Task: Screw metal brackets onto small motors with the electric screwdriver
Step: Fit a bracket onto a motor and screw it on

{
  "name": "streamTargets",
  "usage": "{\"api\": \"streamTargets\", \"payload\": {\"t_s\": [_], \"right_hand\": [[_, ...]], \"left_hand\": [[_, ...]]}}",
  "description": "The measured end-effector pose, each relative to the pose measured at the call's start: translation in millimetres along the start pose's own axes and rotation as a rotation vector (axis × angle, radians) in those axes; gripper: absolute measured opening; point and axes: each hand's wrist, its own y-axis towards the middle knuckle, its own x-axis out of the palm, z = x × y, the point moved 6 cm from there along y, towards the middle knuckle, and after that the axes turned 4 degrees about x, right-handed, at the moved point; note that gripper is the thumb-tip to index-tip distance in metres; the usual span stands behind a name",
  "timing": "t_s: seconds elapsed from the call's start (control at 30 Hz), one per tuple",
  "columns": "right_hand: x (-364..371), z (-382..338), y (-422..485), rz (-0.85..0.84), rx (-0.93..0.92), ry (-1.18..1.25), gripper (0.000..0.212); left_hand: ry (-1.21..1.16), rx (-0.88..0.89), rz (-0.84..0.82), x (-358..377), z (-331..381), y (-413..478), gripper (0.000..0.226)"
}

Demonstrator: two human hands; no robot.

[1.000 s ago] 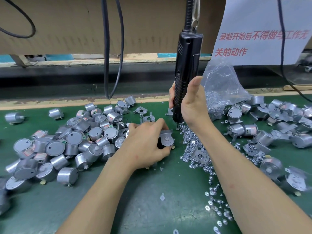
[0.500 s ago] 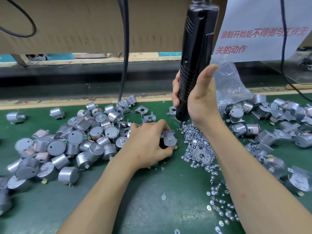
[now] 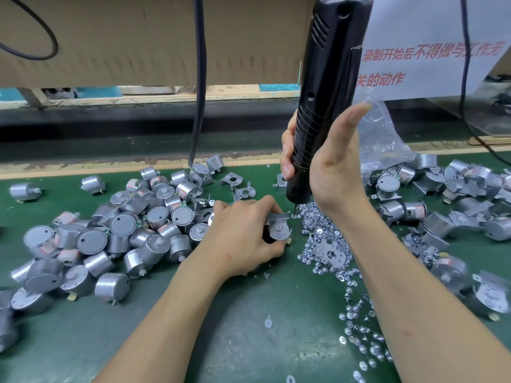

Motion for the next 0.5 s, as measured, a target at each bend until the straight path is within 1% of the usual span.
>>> {"api": "streamTargets", "payload": {"t_s": [0.5], "right_hand": [[9.8,5.8,-3.5,-0.008,-0.012,-0.011,0.079]], "left_hand": [[0.001,-0.041,0.004,-3.1,-0.6,0.8,0.036]]}}
